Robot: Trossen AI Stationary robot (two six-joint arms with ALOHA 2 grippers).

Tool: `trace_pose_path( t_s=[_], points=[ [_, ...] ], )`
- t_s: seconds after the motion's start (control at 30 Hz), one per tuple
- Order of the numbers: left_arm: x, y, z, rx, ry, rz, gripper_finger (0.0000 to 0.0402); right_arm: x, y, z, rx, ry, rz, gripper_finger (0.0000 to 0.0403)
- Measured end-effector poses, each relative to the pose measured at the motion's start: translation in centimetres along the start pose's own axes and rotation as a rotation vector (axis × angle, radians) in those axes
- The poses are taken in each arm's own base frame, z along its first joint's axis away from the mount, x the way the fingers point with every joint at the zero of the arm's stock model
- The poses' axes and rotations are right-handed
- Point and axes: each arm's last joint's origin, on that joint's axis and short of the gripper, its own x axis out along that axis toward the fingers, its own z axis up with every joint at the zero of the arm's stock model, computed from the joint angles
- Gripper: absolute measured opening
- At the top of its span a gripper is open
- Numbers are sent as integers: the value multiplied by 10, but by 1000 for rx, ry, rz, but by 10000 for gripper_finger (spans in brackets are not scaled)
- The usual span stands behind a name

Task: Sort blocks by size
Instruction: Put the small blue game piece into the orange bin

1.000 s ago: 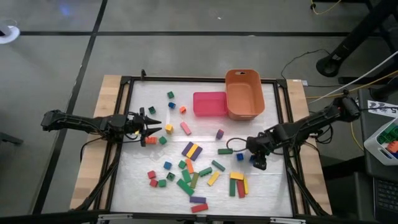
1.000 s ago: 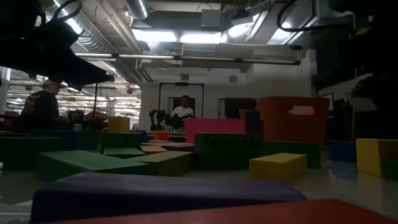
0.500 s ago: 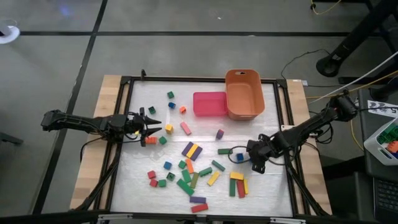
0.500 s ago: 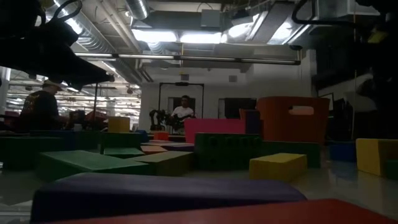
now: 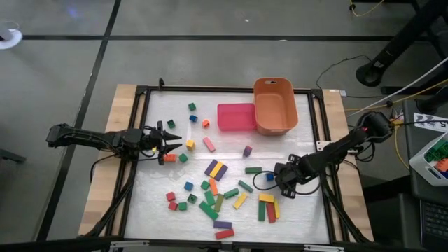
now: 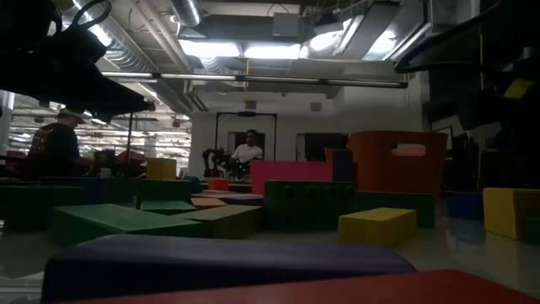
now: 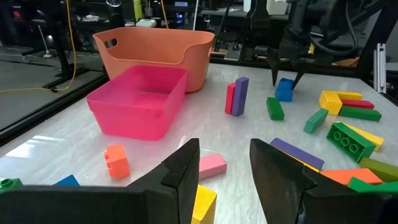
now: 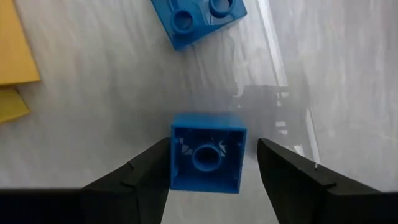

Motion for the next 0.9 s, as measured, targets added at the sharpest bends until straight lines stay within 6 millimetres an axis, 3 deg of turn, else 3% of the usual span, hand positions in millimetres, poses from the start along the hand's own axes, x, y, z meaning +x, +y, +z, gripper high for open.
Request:
trace_pose_path(
  t_s=[0.1, 0.27, 0.5, 0.7, 0.9],
  points=[
    [0, 0, 0, 0, 0, 0, 131, 1, 0, 0, 0, 2, -2, 211],
    [0, 0, 0, 0, 0, 0, 131, 0, 0, 1, -2, -5, -7, 141],
    [0, 0, 0, 0, 0, 0, 131, -5, -3, 11, -37, -68, -40, 135],
    [0, 0, 0, -1, -4, 0, 131, -35, -9, 44, -180, -148, -70, 148],
    [0, 0, 1, -3, -8, -1, 131, -76, -29, 78, -338, -178, -216, 142]
  ],
)
